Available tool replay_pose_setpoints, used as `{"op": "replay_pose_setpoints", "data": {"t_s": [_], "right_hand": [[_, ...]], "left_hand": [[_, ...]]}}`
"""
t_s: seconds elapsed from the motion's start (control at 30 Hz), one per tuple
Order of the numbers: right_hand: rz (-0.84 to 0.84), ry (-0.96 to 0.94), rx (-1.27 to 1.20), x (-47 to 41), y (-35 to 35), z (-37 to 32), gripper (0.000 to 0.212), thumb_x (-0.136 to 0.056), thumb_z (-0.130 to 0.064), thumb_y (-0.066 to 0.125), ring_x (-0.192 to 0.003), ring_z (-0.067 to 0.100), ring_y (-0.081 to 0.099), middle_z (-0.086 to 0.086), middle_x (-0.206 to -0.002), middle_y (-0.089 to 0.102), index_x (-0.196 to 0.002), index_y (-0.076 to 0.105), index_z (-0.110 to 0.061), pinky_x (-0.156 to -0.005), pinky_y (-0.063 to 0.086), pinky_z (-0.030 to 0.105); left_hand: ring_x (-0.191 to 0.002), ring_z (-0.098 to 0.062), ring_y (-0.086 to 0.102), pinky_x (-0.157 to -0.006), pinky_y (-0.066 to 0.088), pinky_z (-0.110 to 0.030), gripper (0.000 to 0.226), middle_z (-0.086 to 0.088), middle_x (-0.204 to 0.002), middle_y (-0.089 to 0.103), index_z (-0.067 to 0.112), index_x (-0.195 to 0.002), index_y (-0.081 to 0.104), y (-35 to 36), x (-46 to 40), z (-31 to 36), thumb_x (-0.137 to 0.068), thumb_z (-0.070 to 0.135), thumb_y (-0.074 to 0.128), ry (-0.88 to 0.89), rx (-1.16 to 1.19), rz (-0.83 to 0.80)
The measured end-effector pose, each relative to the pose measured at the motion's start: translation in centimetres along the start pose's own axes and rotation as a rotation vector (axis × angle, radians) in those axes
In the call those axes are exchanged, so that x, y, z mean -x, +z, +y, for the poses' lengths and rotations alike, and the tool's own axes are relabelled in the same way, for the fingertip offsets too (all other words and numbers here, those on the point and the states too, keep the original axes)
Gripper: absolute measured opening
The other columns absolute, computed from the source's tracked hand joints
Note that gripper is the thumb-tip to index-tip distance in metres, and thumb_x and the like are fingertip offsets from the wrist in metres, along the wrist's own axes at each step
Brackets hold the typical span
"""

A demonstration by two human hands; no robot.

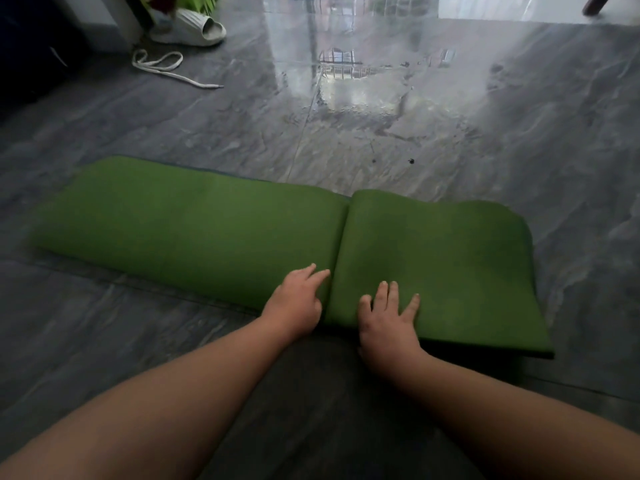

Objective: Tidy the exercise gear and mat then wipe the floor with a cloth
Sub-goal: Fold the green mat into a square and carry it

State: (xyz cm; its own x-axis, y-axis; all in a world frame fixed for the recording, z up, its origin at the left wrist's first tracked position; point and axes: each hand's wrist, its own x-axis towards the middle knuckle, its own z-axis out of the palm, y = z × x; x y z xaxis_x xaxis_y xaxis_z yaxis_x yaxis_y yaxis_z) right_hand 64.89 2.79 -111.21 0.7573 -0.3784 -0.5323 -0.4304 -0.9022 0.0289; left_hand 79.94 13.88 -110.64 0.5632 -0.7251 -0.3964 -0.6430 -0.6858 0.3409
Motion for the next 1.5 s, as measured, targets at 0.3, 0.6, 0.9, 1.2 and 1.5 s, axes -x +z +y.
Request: {"op": "replay_pose_setpoints", "data": {"t_s": [0.3, 0.6, 0.9, 1.2, 1.5], "right_hand": [[0.057, -0.213, 0.087, -1.5, -0.6, -0.7, 0.083, -0.1, -0.032, 0.043, -0.144, 0.053, -0.017, 0.006, -0.161, -0.028, -0.151, -0.022, -0.037, -0.099, -0.001, 0.084], [0.217, -0.123, -0.126, 0.7, -5.2, 3.9, 0.092, -0.093, -0.026, 0.053, -0.149, 0.044, 0.001, 0.016, -0.164, -0.009, -0.154, -0.016, -0.028, -0.114, 0.015, 0.067], [0.737, -0.114, -0.767, 6.4, -10.5, 15.0, 0.081, -0.084, -0.001, 0.059, -0.148, 0.023, 0.024, 0.013, -0.16, 0.027, -0.155, 0.022, -0.014, -0.12, 0.025, 0.04], [0.994, 0.058, -0.916, 11.5, -13.2, 22.6, 0.081, -0.08, -0.021, 0.06, -0.116, 0.025, 0.057, 0.001, -0.141, 0.051, -0.151, 0.024, -0.037, -0.089, 0.041, 0.027], [0.88, 0.126, -0.887, 11.7, -11.3, 21.0, 0.09, -0.082, -0.028, 0.074, -0.136, 0.018, 0.041, 0.007, -0.152, 0.041, -0.155, 0.023, -0.019, -0.101, 0.026, 0.016]], "left_hand": [[-0.152, -0.024, -0.002, -0.122, 0.017, -0.041, 0.09, -0.003, -0.166, -0.003, 0.035, -0.156, 0.004, -0.4, 3.5, -5.9, -0.083, 0.01, 0.05, 0.039, -0.252, -0.185], [-0.15, -0.02, -0.015, -0.119, 0.0, -0.058, 0.097, 0.002, -0.164, -0.016, 0.042, -0.152, -0.013, -2.6, 3.2, -1.0, -0.088, 0.035, 0.059, 0.162, -0.355, -0.062], [-0.15, -0.019, -0.013, -0.112, 0.002, -0.072, 0.088, 0.01, -0.164, -0.014, 0.045, -0.15, -0.015, -5.7, 1.0, 11.9, -0.094, 0.026, 0.05, 0.21, -0.068, 0.132], [-0.15, -0.022, 0.013, -0.114, 0.013, -0.068, 0.068, 0.006, -0.164, 0.016, 0.045, -0.152, 0.016, -7.6, 0.9, 25.0, -0.094, 0.03, 0.049, 0.306, 0.408, 0.383], [-0.145, -0.019, 0.032, -0.111, 0.033, -0.059, 0.058, 0.0, -0.153, 0.04, 0.034, -0.144, 0.038, -8.6, -0.2, 26.9, -0.09, 0.054, 0.038, 0.363, 0.464, 0.489]]}}
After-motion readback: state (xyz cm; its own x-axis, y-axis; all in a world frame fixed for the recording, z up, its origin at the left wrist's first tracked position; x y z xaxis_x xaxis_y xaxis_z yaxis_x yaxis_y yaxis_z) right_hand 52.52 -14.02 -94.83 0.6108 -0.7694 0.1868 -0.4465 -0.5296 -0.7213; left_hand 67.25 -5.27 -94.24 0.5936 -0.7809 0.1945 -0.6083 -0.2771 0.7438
